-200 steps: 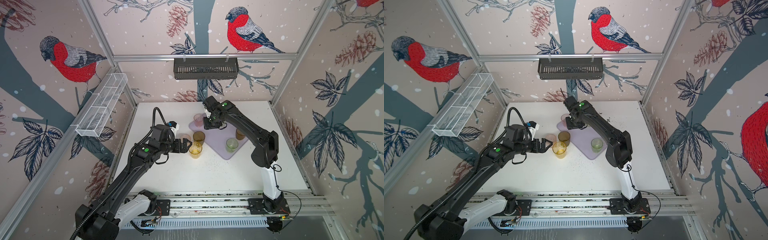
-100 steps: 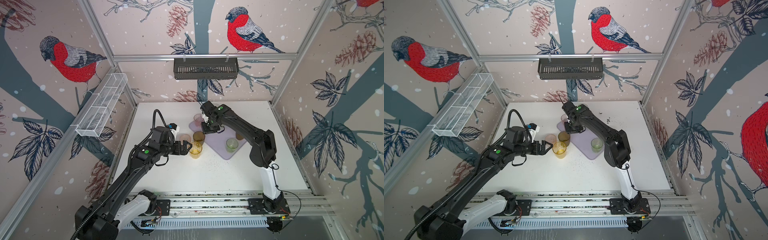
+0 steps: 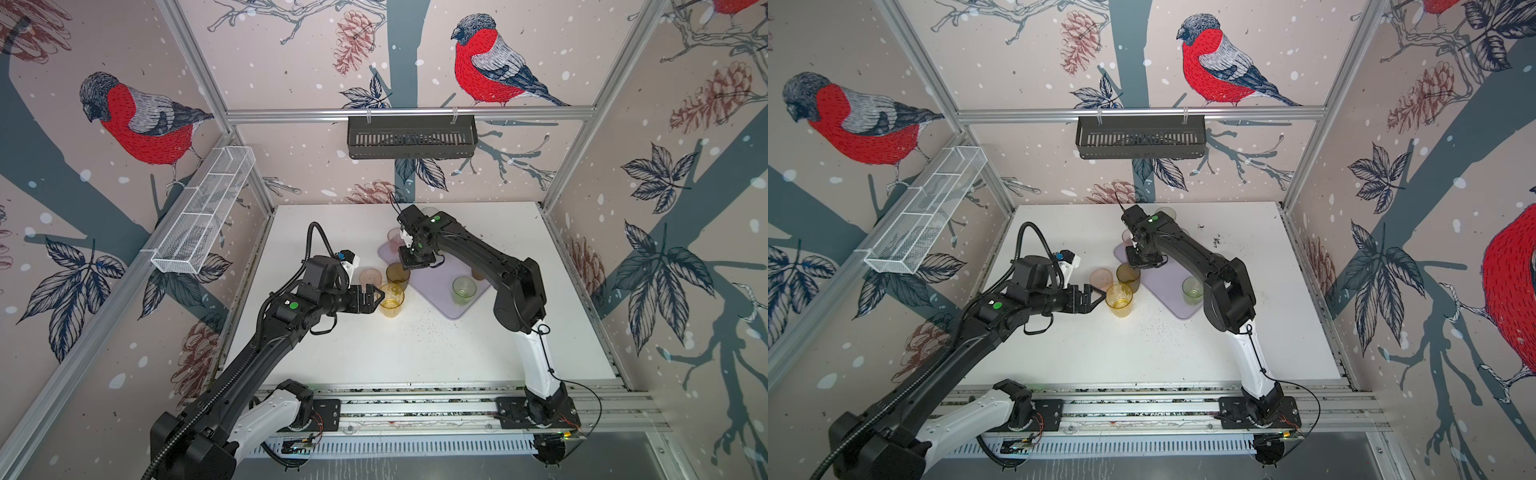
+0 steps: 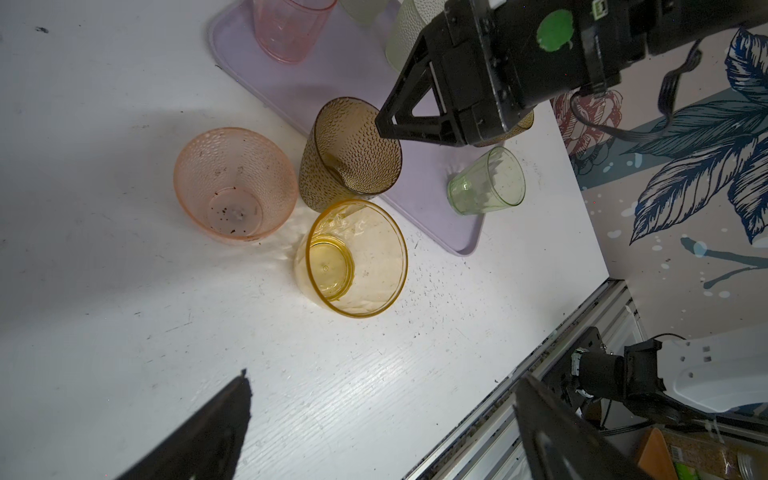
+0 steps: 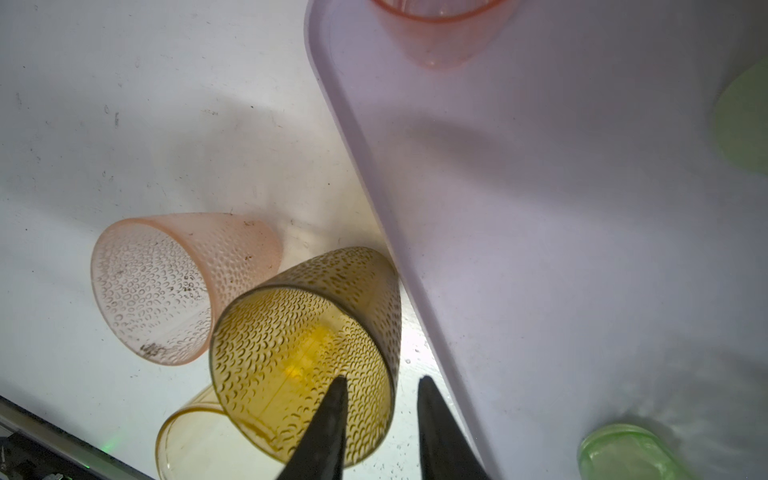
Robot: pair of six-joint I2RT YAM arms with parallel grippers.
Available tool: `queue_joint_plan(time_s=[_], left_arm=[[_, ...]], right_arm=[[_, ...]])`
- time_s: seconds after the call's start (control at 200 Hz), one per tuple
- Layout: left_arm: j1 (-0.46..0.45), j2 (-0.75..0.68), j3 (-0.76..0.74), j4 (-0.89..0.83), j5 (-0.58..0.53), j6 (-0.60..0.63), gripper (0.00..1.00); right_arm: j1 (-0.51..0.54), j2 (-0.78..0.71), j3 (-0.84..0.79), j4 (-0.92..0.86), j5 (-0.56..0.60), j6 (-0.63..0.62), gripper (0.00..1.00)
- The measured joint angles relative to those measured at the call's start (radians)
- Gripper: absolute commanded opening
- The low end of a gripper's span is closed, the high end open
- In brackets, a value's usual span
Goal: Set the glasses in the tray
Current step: 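Lower the right gripper around the amber dotted glass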
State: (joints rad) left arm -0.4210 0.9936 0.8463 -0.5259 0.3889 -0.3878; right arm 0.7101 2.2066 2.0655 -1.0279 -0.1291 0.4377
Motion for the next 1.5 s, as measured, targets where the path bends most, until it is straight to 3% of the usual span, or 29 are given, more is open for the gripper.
queue_joint_plan(time_s=[1.501], left_arm=[[0.0,0.026,0.008,0.029,0.009,0.028,0.98]], right_arm=[[0.011,0.059,0.04,-0.002,0.038,-0.004,0.13]])
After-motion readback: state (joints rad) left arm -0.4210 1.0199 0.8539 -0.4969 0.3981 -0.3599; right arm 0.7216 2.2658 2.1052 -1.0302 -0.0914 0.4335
